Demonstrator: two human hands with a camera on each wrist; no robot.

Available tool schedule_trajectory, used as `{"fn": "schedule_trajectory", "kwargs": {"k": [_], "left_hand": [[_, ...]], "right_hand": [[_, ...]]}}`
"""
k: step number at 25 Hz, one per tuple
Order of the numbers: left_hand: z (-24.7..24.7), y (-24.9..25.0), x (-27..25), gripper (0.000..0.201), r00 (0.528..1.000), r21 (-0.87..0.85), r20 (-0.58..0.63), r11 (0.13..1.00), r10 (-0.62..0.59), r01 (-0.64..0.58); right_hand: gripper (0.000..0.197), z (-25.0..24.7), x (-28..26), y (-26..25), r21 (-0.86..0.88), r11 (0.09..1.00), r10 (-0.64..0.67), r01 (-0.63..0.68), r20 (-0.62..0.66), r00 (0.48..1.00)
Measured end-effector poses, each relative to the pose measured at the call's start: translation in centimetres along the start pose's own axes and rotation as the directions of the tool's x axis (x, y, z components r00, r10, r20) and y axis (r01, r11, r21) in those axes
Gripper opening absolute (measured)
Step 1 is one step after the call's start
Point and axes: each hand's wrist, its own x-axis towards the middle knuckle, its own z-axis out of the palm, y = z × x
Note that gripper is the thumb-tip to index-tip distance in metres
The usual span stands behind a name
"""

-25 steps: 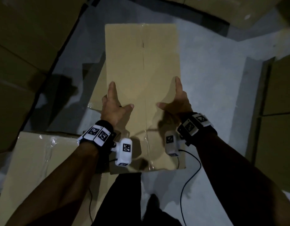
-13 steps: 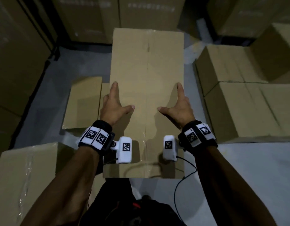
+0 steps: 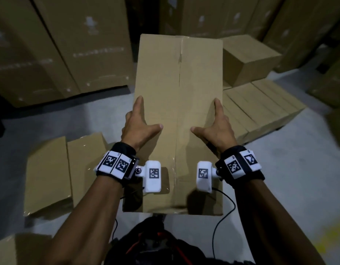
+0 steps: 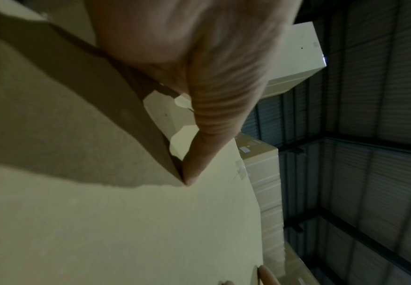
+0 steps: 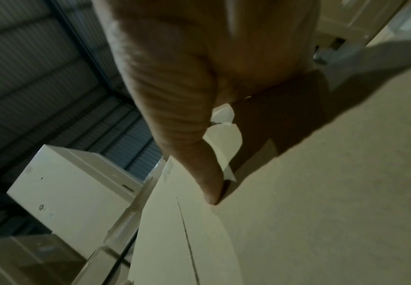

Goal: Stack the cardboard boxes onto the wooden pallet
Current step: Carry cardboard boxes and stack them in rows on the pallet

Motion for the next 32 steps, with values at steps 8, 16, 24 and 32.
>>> {"fn": "schedule_trajectory", "kwargs": {"k": [8,16,24,32], "left_hand": [[7.9,6.6,10.2,0.103,0.986,0.023,0.150,0.997,0.072,-0.077],[17.0,12.7,17.3,0.104,0.953,0.005,0.274,0.991,0.127,-0.134],[32.2,18.3,20.4,0.106,0.944,-0.017,0.315,0.995,0.095,-0.094],[44.4,24.5,21.7,0.108,0.976,-0.013,0.218,1.000,-0.004,0.007]], "right_hand": [[0.114,-4.8,9.9,2.1,0.056,0.994,0.102,-0.095,-0.144,0.984],[0.112,-10.9,17.9,5.9,0.093,0.983,0.176,-0.157,-0.258,0.950],[0.113,-20.6,27.0,15.7,0.034,0.975,0.221,-0.219,-0.251,0.943],[0.114,-31.1,37.1,22.6,-0.013,0.992,0.122,-0.124,-0.090,0.988]]}}
